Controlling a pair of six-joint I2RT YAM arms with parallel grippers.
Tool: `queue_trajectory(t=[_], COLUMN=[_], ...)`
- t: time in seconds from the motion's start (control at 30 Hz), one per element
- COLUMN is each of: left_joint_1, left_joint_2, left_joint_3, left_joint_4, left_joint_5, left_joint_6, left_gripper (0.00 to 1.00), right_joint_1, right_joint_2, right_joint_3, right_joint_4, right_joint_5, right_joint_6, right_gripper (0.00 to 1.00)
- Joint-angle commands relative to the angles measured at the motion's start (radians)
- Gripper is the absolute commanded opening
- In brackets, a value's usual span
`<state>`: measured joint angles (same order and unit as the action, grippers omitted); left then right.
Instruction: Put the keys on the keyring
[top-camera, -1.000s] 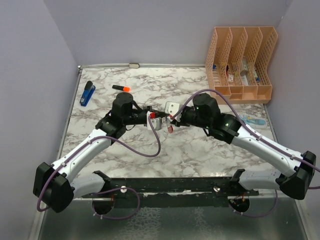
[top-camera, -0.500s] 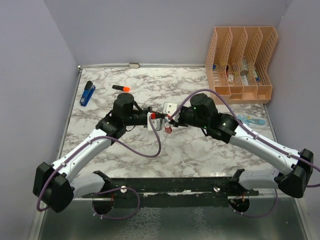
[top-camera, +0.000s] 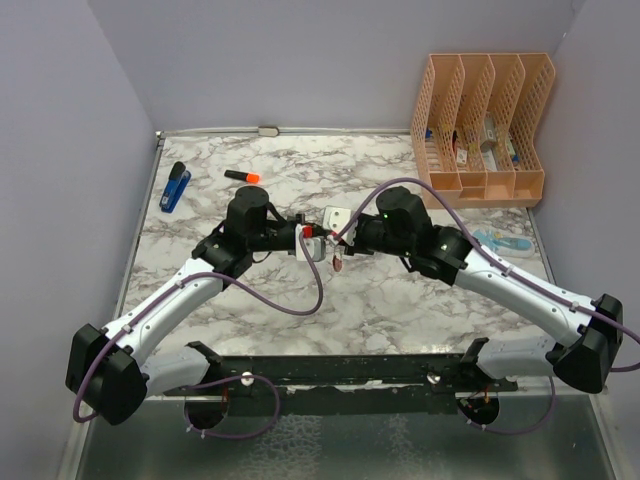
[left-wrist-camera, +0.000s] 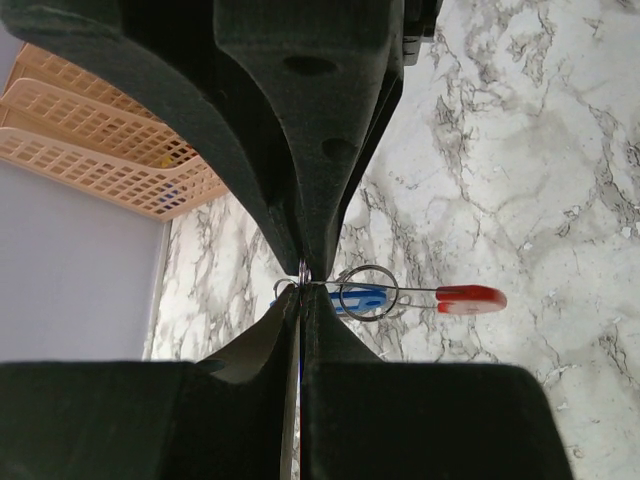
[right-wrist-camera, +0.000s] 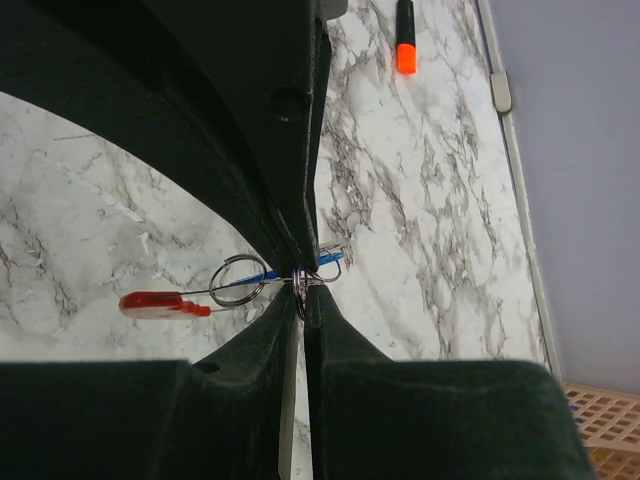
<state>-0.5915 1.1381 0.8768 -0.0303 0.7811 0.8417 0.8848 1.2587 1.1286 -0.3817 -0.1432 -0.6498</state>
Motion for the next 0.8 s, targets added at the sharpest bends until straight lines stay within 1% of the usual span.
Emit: queue_trajectory(t=[0.0, 0.07, 0.23, 0.33, 0.43, 0.57, 0.77], left_joint_1=[-0.013, -0.013, -0.013, -0.013, -0.013, -0.013, -0.013], left_joint_2=[-0.001, -0.004, -0.006, -0.006, -0.006, -0.011, -0.02], left_joint_3=[0.044, 0.043, 0.041, 0.041, 0.04, 0.045, 0.045], left_joint_4=[0.028, 0.026, 0.026, 0.03, 0.035, 0.055, 0.048], left_joint_5=[0.015, 0.014, -0.004, -0.014, -0.024, -0.048, -0.049], left_joint_6=[-0.011, -0.01, -0.009, -0.009, -0.007, -0.01, -0.004], left_gripper=[0.0, 0.0, 0.0, 0.17, 0.26, 0.3, 0.3], right_joint_1=[0.008, 0.008, 0.008, 0.008, 0.008, 0.008, 0.008], right_joint_2=[0.006, 0.005, -0.007, -0.025, -0.049, -0.087, -0.123], right_joint_3=[0.031, 0.03, 0.02, -0.002, -0.03, -0.066, -0.098], right_joint_4=[0.042, 0.041, 0.044, 0.064, 0.082, 0.125, 0.185], right_joint_5=[-0.023, -0.02, -0.004, 0.016, 0.035, 0.065, 0.119], right_joint_6=[0.011, 0.02, 0.056, 0.085, 0.116, 0.163, 0.235], right_gripper=[0.04, 0.01, 0.01, 0.01, 0.01, 0.01, 0.01])
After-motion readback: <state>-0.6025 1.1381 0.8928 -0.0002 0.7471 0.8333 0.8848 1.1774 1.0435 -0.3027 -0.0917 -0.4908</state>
